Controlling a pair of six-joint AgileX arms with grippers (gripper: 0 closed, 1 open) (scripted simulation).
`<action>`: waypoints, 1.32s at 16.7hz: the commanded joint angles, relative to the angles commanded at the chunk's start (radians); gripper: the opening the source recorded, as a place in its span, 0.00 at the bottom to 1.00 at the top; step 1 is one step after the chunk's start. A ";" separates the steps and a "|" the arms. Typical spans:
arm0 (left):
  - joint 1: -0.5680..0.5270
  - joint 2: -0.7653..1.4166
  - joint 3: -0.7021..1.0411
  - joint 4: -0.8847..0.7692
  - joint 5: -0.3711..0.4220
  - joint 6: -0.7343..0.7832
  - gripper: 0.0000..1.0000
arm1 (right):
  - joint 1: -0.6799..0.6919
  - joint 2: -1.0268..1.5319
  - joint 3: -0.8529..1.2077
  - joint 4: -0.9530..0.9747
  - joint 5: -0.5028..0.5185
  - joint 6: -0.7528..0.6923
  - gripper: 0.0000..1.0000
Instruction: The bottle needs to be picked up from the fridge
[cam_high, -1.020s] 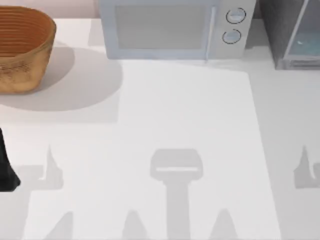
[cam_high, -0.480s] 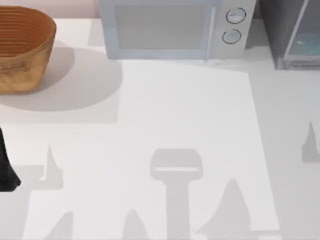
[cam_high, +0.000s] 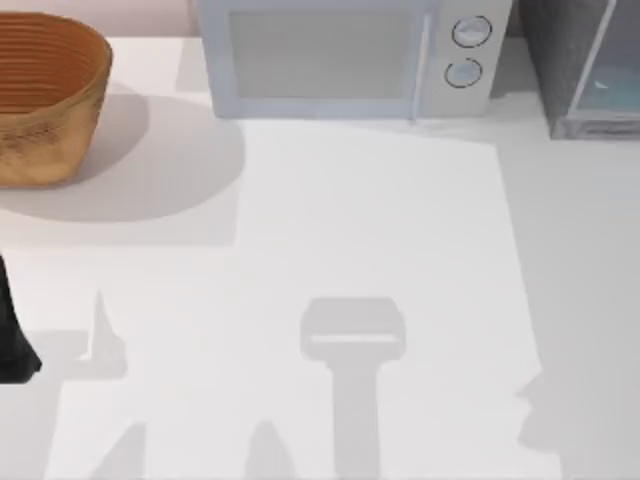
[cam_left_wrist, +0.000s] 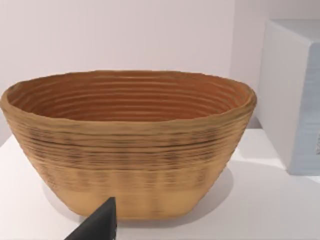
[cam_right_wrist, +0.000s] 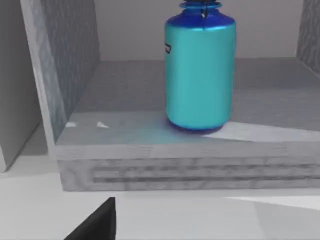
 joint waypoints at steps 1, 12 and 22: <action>0.000 0.000 0.000 0.000 0.000 0.000 1.00 | -0.020 0.063 0.009 0.062 -0.019 0.000 1.00; 0.000 0.000 0.000 0.000 0.000 0.000 1.00 | -0.085 0.266 0.043 0.276 -0.082 -0.001 1.00; 0.000 0.000 0.000 0.000 0.000 0.000 1.00 | 0.093 0.515 0.485 0.081 0.100 -0.001 1.00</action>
